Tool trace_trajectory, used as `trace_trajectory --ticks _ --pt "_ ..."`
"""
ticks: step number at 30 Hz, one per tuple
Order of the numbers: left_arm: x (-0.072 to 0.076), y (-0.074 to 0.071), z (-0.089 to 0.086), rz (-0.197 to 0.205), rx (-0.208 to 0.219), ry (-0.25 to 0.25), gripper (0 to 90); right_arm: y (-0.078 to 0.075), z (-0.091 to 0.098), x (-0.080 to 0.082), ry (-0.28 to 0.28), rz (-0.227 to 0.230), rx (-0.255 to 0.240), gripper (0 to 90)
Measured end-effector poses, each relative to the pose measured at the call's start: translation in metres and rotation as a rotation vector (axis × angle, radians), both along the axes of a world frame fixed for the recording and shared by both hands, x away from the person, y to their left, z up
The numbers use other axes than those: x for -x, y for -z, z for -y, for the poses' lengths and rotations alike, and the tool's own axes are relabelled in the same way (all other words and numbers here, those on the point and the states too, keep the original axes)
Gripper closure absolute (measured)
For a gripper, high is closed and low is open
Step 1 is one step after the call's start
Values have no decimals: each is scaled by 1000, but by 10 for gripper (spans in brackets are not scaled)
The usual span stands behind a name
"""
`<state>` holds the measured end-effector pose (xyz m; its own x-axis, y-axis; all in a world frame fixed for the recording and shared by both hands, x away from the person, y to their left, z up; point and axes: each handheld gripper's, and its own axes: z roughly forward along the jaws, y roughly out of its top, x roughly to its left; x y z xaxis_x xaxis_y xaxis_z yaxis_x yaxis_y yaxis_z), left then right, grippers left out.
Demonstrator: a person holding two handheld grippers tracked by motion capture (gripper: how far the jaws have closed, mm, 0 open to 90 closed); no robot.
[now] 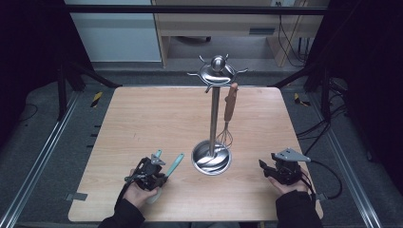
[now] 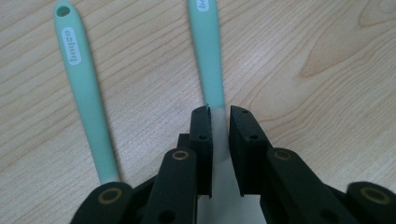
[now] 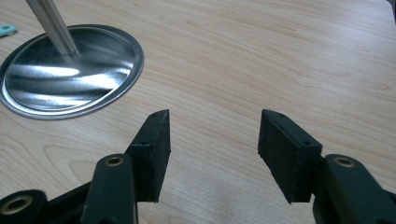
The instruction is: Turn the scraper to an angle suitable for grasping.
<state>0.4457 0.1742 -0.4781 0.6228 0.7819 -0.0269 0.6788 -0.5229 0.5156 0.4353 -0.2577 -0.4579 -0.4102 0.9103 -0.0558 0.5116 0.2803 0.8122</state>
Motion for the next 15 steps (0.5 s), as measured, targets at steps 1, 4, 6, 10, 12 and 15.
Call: trace_trajectory --ticks 1,4,6,10,12,15 --pt "0 0 1 0 -1 -3 791 0 0 0 0 2 -1 442" --pt "0 0 2 4 -10 -10 794 0 0 0 0 2 -2 440" --pt "0 0 3 2 -16 -14 797 0 0 -1 2 -3 1 439" --pt "1 -1 5 2 -24 -24 808 1 0 -1 6 -6 2 437" --pt "1 -1 5 -1 -25 -27 810 1 0 -1 9 -7 3 435" --pt "0 0 4 2 -5 -32 812 1 1 -1 6 -8 3 436"
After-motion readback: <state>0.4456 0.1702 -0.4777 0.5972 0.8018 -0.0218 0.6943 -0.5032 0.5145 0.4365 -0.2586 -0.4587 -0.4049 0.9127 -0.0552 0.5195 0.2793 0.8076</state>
